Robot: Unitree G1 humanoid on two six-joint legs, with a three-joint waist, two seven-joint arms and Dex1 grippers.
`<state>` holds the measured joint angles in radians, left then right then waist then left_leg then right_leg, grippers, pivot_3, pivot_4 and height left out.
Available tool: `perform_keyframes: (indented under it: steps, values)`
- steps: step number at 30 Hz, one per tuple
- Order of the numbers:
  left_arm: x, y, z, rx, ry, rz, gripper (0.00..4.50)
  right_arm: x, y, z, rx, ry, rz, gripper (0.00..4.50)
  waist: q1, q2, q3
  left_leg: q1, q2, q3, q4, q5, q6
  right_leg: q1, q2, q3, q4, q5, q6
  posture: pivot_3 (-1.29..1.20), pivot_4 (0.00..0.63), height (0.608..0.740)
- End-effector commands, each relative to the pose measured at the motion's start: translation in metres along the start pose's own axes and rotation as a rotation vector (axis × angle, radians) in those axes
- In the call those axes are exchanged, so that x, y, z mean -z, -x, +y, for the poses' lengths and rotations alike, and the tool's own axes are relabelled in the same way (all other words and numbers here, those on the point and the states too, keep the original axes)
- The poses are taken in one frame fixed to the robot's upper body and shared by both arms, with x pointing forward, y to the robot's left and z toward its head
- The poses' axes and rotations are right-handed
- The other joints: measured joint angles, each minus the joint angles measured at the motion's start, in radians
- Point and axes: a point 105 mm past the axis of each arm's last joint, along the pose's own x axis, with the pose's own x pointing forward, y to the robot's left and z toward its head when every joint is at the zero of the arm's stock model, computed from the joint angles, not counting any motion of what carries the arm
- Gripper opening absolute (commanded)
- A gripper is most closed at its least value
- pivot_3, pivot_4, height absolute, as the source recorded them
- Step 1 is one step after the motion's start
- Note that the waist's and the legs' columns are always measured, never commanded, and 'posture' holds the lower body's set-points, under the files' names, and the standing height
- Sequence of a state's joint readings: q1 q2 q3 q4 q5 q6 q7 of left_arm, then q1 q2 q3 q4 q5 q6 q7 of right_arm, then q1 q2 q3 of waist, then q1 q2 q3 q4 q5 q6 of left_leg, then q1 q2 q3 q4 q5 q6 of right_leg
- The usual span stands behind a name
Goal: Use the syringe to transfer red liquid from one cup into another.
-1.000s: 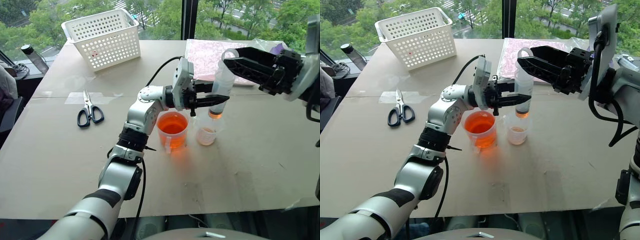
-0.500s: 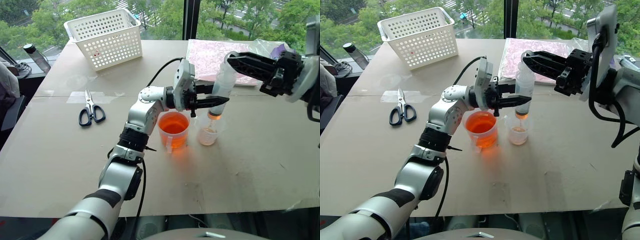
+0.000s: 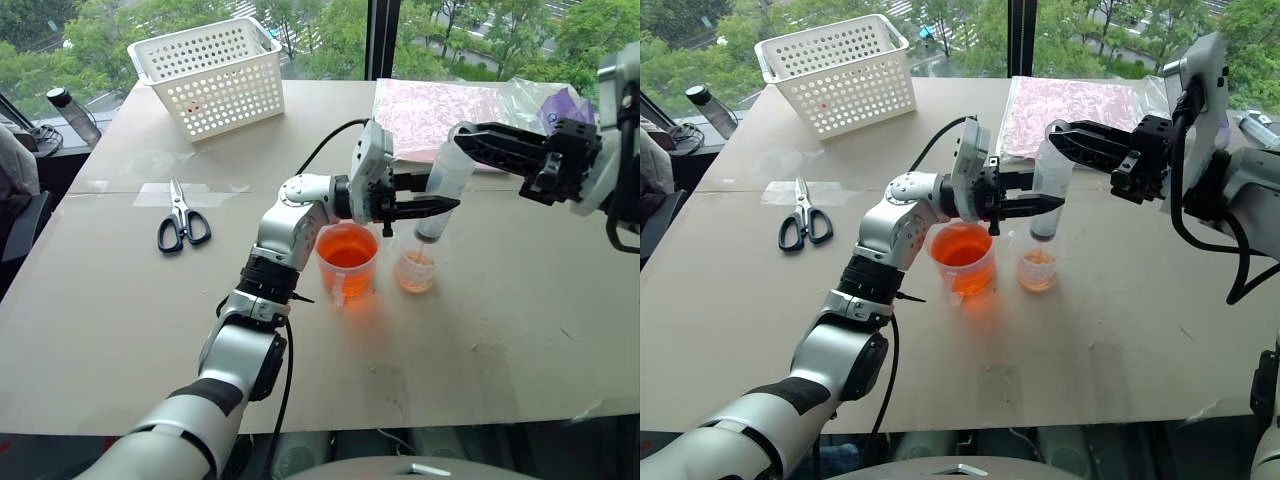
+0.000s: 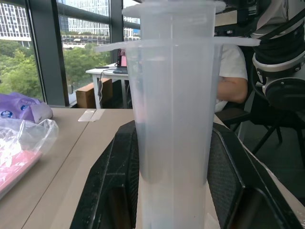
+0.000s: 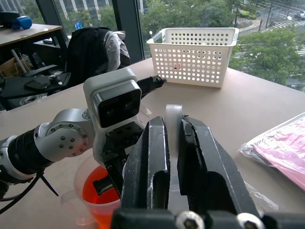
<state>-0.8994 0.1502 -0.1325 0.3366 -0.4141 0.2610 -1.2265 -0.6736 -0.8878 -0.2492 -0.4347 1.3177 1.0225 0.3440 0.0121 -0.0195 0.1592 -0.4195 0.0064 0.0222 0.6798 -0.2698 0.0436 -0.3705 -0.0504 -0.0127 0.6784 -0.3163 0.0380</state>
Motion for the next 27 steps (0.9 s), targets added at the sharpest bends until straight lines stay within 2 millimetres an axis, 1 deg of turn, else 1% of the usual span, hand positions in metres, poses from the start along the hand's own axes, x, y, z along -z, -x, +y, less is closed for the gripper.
perform_keyframes:
  steps: [1, 7, 13, 14, 16, 17, 18, 21, 22, 24, 27]
  values:
    - [-0.044, -0.007, -0.003, 0.038, -0.133, -0.096, 1.38, 0.018, 0.001, -0.004, 0.023, -0.020, 0.100, 0.08, 0.000, 0.000, 0.000, 0.000, 0.000, 0.000, 0.000, 0.000, 0.000, 0.000, 0.000, 0.000, 0.000, 0.000, 0.000, 0.00, 0.150, 0.740]
    - [-0.044, -0.006, -0.003, 0.036, -0.136, -0.096, 1.38, 0.019, 0.001, -0.005, 0.026, -0.026, 0.100, 0.08, 0.000, 0.000, 0.000, 0.000, 0.000, 0.000, 0.000, 0.000, 0.000, 0.000, 0.000, 0.000, 0.000, 0.000, 0.000, 0.00, 0.150, 0.740]
    - [-0.042, -0.006, -0.004, 0.034, -0.132, -0.092, 1.38, -0.002, 0.003, -0.007, 0.014, -0.020, -0.009, 0.08, 0.000, 0.000, 0.000, 0.000, 0.000, 0.000, 0.000, 0.000, 0.000, 0.000, 0.000, 0.000, 0.000, 0.000, 0.000, 0.00, 0.150, 0.740]
    - [-0.042, -0.006, -0.004, 0.032, -0.133, -0.092, 1.38, -0.008, 0.004, -0.007, 0.000, -0.036, -0.047, 0.92, 0.000, 0.000, 0.000, 0.000, 0.000, 0.000, 0.000, 0.000, 0.000, 0.000, 0.000, 0.000, 0.000, 0.000, 0.000, 0.00, 0.150, 0.740]
    - [-0.043, -0.006, -0.003, 0.030, -0.132, -0.093, 1.38, -0.019, 0.008, -0.004, -0.031, -0.054, -0.121, 1.70, 0.000, 0.000, 0.000, 0.000, 0.000, 0.000, 0.000, 0.000, 0.000, 0.000, 0.000, 0.000, 0.000, 0.000, 0.000, 0.00, 0.150, 0.740]
    - [-0.043, -0.006, -0.003, 0.029, -0.133, -0.093, 1.38, -0.023, 0.012, -0.004, -0.043, -0.066, -0.147, 2.27, 0.000, 0.000, 0.000, 0.000, 0.000, 0.000, 0.000, 0.000, 0.000, 0.000, 0.000, 0.000, 0.000, 0.000, 0.000, 0.00, 0.150, 0.740]
    - [-0.043, -0.006, -0.003, 0.030, -0.133, -0.092, 1.38, -0.024, 0.016, -0.003, -0.051, -0.065, -0.158, 2.59, 0.003, 0.000, 0.000, 0.000, 0.000, 0.000, 0.000, 0.000, 0.000, 0.000, 0.000, 0.000, 0.000, 0.000, 0.000, 0.00, 0.150, 0.740]
    - [-0.044, -0.006, -0.003, 0.030, -0.135, -0.093, 1.38, -0.021, 0.025, -0.006, -0.036, -0.057, -0.152, 4.07, 0.003, 0.000, 0.000, -0.002, 0.000, -0.001, 0.001, 0.000, 0.000, 0.000, 0.000, -0.001, 0.000, 0.000, 0.000, 0.00, 0.150, 0.740]
    - [-0.045, -0.006, -0.003, 0.029, -0.136, -0.095, 1.38, -0.018, 0.027, -0.007, -0.030, -0.053, -0.146, 4.43, 0.003, 0.000, 0.000, -0.002, 0.000, -0.001, 0.001, 0.000, 0.000, 0.000, 0.000, -0.001, 0.000, 0.000, 0.000, 0.00, 0.150, 0.740]
    - [-0.045, -0.006, -0.003, 0.030, -0.138, -0.096, 1.38, -0.015, 0.032, -0.007, -0.031, -0.058, -0.146, 4.43, 0.002, 0.000, 0.000, -0.003, 0.000, -0.001, 0.002, 0.000, 0.000, 0.000, 0.000, -0.001, 0.000, 0.000, 0.000, 0.00, 0.150, 0.740]
    - [-0.046, -0.006, -0.003, 0.031, -0.140, -0.098, 1.38, -0.015, 0.037, -0.004, -0.066, -0.099, -0.200, 4.43, 0.000, 0.000, 0.000, -0.003, 0.000, -0.001, 0.002, 0.000, 0.000, 0.000, 0.000, -0.001, 0.000, 0.000, 0.000, 0.00, 0.150, 0.740]
